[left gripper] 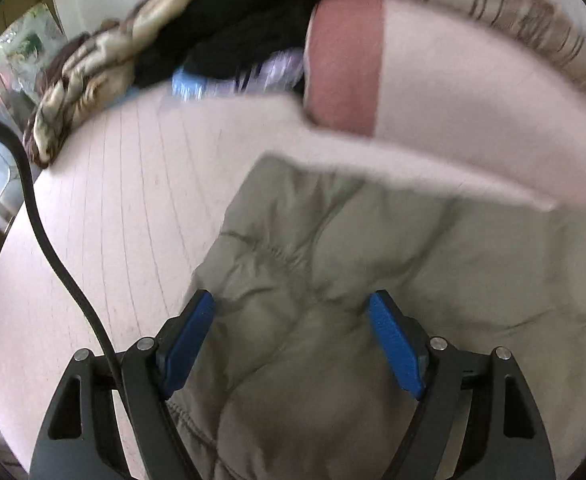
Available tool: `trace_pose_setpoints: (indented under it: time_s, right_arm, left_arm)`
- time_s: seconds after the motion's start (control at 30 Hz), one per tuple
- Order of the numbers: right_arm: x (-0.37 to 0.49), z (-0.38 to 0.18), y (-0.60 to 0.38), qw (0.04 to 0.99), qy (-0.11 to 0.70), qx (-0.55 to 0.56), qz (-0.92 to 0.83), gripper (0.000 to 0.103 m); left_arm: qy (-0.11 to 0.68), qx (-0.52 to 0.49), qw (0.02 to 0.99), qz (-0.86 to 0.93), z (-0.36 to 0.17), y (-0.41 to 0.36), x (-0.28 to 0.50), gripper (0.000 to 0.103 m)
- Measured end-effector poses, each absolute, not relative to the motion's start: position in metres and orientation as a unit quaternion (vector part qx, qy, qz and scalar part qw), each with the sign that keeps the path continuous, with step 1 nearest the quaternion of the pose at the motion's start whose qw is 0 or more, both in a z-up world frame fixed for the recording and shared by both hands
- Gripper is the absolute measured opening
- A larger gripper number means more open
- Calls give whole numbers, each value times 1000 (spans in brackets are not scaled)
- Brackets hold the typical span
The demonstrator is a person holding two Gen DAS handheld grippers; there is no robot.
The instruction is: Fold large clothes
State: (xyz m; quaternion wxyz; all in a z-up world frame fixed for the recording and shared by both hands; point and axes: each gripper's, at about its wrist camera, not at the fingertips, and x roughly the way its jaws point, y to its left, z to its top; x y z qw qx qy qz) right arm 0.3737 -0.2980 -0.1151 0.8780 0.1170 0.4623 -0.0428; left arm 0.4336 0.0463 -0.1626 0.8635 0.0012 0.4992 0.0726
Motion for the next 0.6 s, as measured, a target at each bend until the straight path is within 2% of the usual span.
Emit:
trace_pose_setpoints:
  time_s: [0.07, 0.2, 0.3, 0.4, 0.6]
  right_arm:
    - [377, -137, -296, 874, 470, 117, -52, 95]
    - [386, -142, -297, 870, 475, 113, -65, 98]
    - [380, -121, -303, 871, 473, 116, -61, 94]
    - [350, -91, -331, 880, 447, 158, -35, 93]
    - [293, -85, -408, 866, 458, 198, -23, 103]
  left_arm:
    - [502, -4, 863, 64, -175, 48, 435, 80]
    - [508, -12, 860, 57, -164, 53, 436, 79]
    - [485, -28, 873, 46, -139, 65, 420, 78]
    - [470, -65, 880, 17, -114, 91, 397, 78]
    - [514, -148, 841, -80, -126, 147, 355, 78]
